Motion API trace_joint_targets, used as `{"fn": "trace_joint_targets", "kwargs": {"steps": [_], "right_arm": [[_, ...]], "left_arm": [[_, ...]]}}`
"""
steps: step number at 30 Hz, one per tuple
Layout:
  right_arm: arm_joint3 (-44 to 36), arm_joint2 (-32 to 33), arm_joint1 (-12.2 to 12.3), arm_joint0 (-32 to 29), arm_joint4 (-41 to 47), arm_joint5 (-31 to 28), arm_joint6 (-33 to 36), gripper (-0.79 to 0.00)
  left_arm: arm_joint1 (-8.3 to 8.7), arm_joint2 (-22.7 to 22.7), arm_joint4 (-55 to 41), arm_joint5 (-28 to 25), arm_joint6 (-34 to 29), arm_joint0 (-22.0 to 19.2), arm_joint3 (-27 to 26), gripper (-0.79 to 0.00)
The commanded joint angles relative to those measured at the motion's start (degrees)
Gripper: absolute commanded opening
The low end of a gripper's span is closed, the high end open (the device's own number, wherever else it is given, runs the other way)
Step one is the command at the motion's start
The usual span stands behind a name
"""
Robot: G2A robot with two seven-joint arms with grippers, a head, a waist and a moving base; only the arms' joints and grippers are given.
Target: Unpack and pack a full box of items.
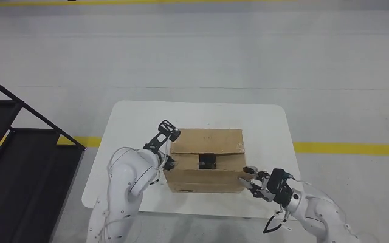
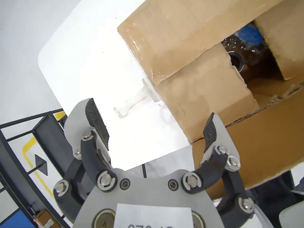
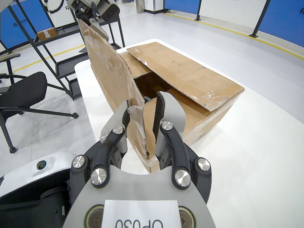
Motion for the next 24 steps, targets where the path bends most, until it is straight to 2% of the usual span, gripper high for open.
{"fn": "trace_joint_targets", "kwargs": {"steps": [1, 2, 3, 6, 7, 10, 11, 12, 13, 15, 17, 24], "right_arm": [[0.1, 0.6, 0.1, -0.2, 2.5, -1.0, -0.6, -0.157], [0.2, 1.0, 0.2, -0.3, 3.6, -1.7, -0.9, -0.123], [0.4, 1.4, 0.2, -0.5, 5.9, -3.1, -1.8, -0.009], [1.5, 3.1, 0.5, -0.6, 12.1, -7.8, -3.4, 0.0], [2.0, 3.9, 0.6, -0.5, 13.7, -9.2, -3.4, -0.022], [2.4, 4.5, 1.0, -0.7, 20.4, -10.4, -4.1, -0.215], [2.5, 4.5, 1.2, -0.6, 22.4, -10.4, -3.6, -0.4], [2.8, 4.7, 1.4, -0.4, 23.8, -10.4, -2.6, -0.449], [3.4, 4.9, 1.5, -0.2, 25.3, -10.4, -1.2, -0.533], [4.2, 4.5, 1.7, 0.8, 27.3, -7.4, 3.0, -0.785], [3.1, 3.2, 1.6, 1.8, 28.5, -4.1, 6.7, -0.785], [3.2, -2.4, 1.1, 4.8, 34.0, 1.3, 13.4, -0.785]], "left_arm": [[0.13, 0.1, -0.4, -0.7, -0.2, 0.1, -0.5, 0.0], [0.2, 0.1, -0.6, -1.1, -0.4, 0.2, -0.7, 0.0], [0.27, 0.2, -0.8, -1.6, -0.6, 0.2, -0.9, 0.0], [0.51, 0.4, -0.4, -2.8, -0.7, 0.3, -1.5, 0.0], [0.6, 0.6, 0.0, -3.0, -0.5, 0.4, -1.7, 0.0], [0.83, 1.2, 0.1, -3.4, -0.1, 0.7, -2.2, 0.0], [0.93, 1.4, 0.2, -3.6, 0.0, 0.8, -2.4, 0.0], [1.01, 1.6, 0.2, -3.6, 0.1, 0.9, -2.5, 0.0], [1.11, 1.9, 0.3, -3.7, 0.2, 1.0, -2.6, 0.0], [1.35, 2.4, 0.6, -4.1, 0.5, 1.3, -2.9, 0.0], [1.57, 2.6, 0.5, -4.2, 0.7, 1.6, -3.3, 0.0], [2.69, 3.3, 0.0, -4.8, 1.2, 2.5, -4.1, 0.0]]}}
